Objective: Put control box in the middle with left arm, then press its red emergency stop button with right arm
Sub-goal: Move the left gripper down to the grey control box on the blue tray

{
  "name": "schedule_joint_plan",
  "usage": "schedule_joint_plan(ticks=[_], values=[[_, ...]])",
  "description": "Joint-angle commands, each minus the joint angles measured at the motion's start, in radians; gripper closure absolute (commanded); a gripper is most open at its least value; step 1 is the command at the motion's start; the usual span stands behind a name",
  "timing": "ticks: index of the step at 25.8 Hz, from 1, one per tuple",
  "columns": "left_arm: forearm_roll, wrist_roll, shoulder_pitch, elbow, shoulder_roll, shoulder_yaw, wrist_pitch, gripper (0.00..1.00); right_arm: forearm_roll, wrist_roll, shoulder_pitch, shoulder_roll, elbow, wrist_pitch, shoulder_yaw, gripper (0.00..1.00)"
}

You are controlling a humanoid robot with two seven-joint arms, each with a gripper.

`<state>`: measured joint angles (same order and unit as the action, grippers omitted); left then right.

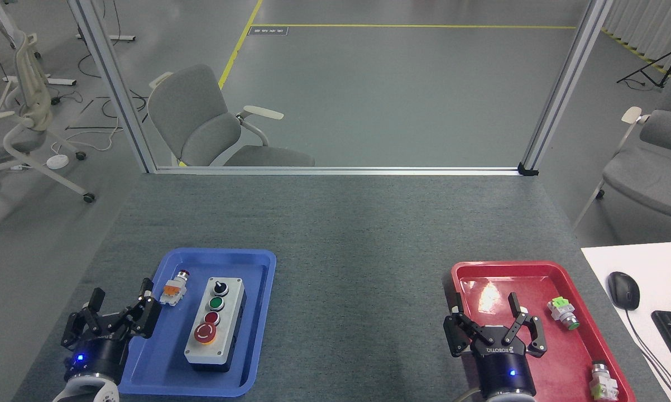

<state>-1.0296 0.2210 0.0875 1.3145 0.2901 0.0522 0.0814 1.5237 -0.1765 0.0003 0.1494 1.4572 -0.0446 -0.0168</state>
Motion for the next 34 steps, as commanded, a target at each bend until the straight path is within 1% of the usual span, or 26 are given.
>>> schedule_joint_plan(ticks=[1, 10, 15, 17, 21, 24, 27, 29, 32, 34], values=[[-0.001, 0.003, 0.0, 0.0, 0.001, 0.0, 0.0, 0.01, 0.0, 0.002, 0.0, -0.001, -0.004, -0.001, 0.0, 0.04], [0.006, 0.0, 0.003, 0.012, -0.003, 0.006, -0.003, 0.01, -0.002, 0.003, 0.0, 0.005, -0.008, -0.001, -0.002, 0.04], [0.003, 0.0, -0.011, 0.025, 0.001, 0.005, 0.012, 0.01, -0.002, 0.003, 0.0, 0.009, -0.008, -0.001, -0.006, 0.03], [-0.006, 0.006, -0.017, 0.058, 0.0, 0.003, 0.012, 0.01, -0.002, 0.003, 0.0, 0.009, -0.008, -0.001, -0.005, 0.03], [-0.009, 0.003, -0.092, 0.167, -0.002, 0.003, 0.003, 0.01, -0.002, 0.002, 0.0, 0.009, -0.008, -0.001, -0.006, 0.03], [-0.018, 0.0, -0.12, 0.206, -0.008, -0.003, -0.006, 0.01, -0.002, 0.0, 0.001, 0.01, -0.008, 0.0, -0.005, 0.03], [-0.069, -0.002, -0.129, 0.206, -0.039, -0.009, -0.028, 0.01, -0.002, 0.0, 0.001, 0.01, -0.008, -0.001, -0.006, 0.03], [-0.135, -0.003, -0.137, 0.207, -0.068, -0.011, -0.038, 0.01, -0.002, 0.002, 0.001, 0.01, -0.008, -0.001, -0.005, 0.03], [-0.219, -0.003, -0.153, 0.209, -0.144, -0.011, -0.04, 0.01, 0.0, 0.002, 0.001, 0.012, -0.008, -0.003, -0.005, 0.03], [-0.25, -0.003, -0.173, 0.21, -0.187, -0.011, -0.04, 0.01, -0.002, 0.003, 0.003, 0.012, -0.008, -0.003, -0.006, 0.03]])
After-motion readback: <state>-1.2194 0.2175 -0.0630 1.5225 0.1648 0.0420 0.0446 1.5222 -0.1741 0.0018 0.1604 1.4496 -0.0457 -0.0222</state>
